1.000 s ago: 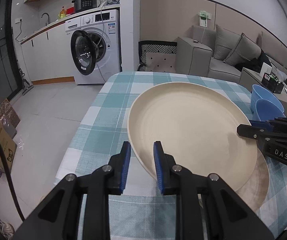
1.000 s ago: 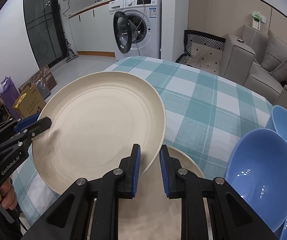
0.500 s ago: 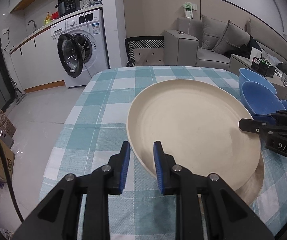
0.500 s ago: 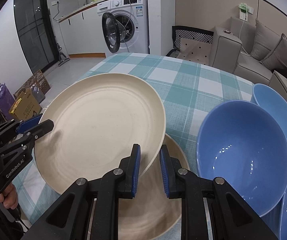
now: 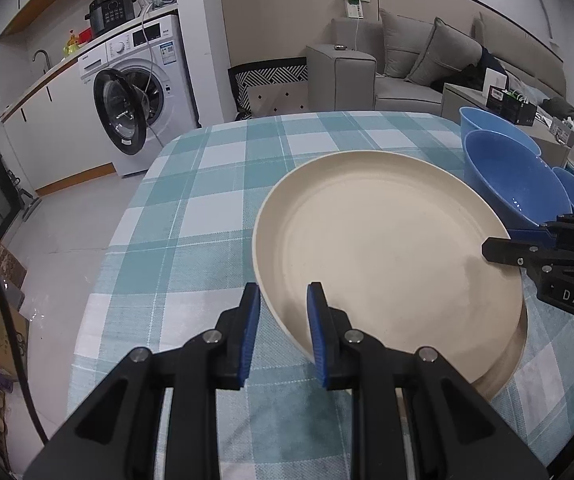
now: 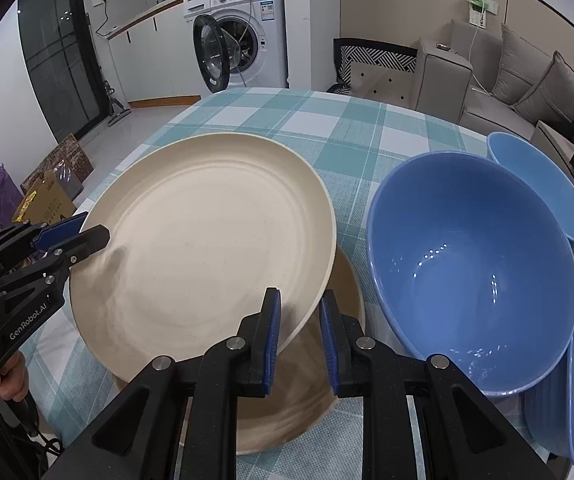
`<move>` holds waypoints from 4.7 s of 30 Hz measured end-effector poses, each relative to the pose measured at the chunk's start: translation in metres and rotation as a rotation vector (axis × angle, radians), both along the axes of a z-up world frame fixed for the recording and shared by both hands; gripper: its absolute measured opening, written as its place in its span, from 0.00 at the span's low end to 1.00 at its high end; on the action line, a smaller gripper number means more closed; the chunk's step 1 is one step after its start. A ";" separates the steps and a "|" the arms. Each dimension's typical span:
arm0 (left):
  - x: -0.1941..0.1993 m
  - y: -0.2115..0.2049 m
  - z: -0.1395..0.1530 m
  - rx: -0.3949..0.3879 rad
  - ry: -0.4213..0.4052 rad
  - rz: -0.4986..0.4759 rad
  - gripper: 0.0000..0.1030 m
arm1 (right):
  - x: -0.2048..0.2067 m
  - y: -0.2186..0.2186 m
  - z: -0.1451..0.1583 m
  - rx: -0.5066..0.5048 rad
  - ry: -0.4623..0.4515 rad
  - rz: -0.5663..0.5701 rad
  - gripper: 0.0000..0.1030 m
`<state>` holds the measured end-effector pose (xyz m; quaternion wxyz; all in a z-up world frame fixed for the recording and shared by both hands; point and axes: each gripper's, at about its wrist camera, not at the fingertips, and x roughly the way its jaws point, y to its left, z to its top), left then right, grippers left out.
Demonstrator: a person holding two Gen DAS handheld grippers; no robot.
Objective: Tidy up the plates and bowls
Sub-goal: 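Lift the cream plate with both grippers and carry it over the stacked plates, then lower the cream plate onto the stacked plates and open both grippers, then move both grippers toward the rim of the large blue bowl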
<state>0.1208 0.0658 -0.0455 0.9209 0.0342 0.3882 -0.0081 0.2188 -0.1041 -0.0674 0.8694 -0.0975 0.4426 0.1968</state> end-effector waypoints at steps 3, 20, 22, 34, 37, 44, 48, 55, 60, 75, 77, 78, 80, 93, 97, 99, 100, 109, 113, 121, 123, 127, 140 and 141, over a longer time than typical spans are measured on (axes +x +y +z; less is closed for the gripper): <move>0.000 -0.003 -0.003 0.014 0.014 -0.018 0.21 | -0.003 -0.003 -0.003 -0.004 0.009 -0.007 0.19; 0.000 -0.019 -0.019 0.083 0.066 -0.075 0.24 | -0.023 -0.008 -0.015 -0.064 0.036 -0.023 0.21; 0.000 -0.022 -0.019 0.091 0.070 -0.083 0.24 | -0.023 -0.009 -0.018 -0.068 0.046 -0.027 0.21; -0.005 -0.030 -0.022 0.147 0.089 -0.115 0.26 | -0.033 -0.010 -0.016 -0.103 0.024 -0.030 0.24; -0.005 -0.034 -0.024 0.157 0.095 -0.122 0.26 | -0.034 -0.011 -0.016 -0.115 0.019 -0.034 0.24; -0.004 -0.041 -0.029 0.169 0.111 -0.142 0.32 | -0.038 -0.010 -0.022 -0.147 0.014 -0.033 0.30; -0.004 -0.044 -0.032 0.175 0.116 -0.149 0.36 | -0.039 -0.011 -0.025 -0.149 0.013 -0.037 0.31; -0.004 -0.044 -0.033 0.149 0.124 -0.163 0.43 | -0.041 -0.006 -0.029 -0.161 0.011 -0.011 0.41; -0.004 -0.044 -0.033 0.130 0.128 -0.176 0.49 | -0.041 -0.009 -0.028 -0.141 0.020 -0.008 0.42; -0.009 -0.030 -0.005 0.007 0.017 -0.133 0.95 | -0.046 -0.027 -0.006 -0.010 -0.024 -0.005 0.87; -0.012 -0.027 0.003 -0.032 -0.010 -0.134 0.96 | -0.048 -0.031 -0.002 0.016 -0.030 -0.001 0.96; -0.013 -0.026 0.006 -0.049 -0.018 -0.134 0.98 | -0.049 -0.032 0.000 0.024 -0.035 0.001 0.97; -0.013 -0.024 0.011 -0.063 -0.029 -0.124 1.00 | -0.050 -0.035 0.003 0.030 -0.040 0.008 0.99; -0.015 -0.038 0.023 -0.065 -0.056 -0.088 1.00 | -0.058 -0.062 0.028 0.096 -0.090 0.002 0.99; -0.017 -0.048 0.030 -0.065 -0.086 -0.093 1.00 | -0.058 -0.074 0.040 0.110 -0.115 -0.001 0.99; -0.016 -0.052 0.034 -0.066 -0.089 -0.093 1.00 | -0.057 -0.080 0.046 0.119 -0.127 -0.007 0.99; -0.016 -0.055 0.036 -0.064 -0.089 -0.095 1.00 | -0.057 -0.084 0.049 0.125 -0.133 -0.008 0.99; -0.008 -0.081 0.056 -0.044 -0.125 -0.111 1.00 | -0.057 -0.129 0.083 0.165 -0.202 -0.043 0.99; -0.002 -0.092 0.063 -0.038 -0.137 -0.112 1.00 | -0.055 -0.156 0.100 0.180 -0.235 -0.071 0.99; 0.013 -0.120 0.073 0.004 -0.156 -0.140 1.00 | -0.050 -0.210 0.122 0.201 -0.273 -0.095 0.99; 0.017 -0.125 0.076 0.001 -0.164 -0.146 1.00 | -0.048 -0.222 0.127 0.205 -0.278 -0.096 0.99; 0.027 -0.135 0.081 -0.007 -0.172 -0.156 1.00 | -0.043 -0.240 0.132 0.212 -0.281 -0.105 0.99; 0.066 -0.157 0.095 -0.046 -0.164 -0.160 1.00 | -0.022 -0.282 0.134 0.199 -0.266 -0.156 0.99; 0.069 -0.159 0.096 -0.050 -0.162 -0.160 1.00 | -0.020 -0.286 0.135 0.198 -0.268 -0.152 0.99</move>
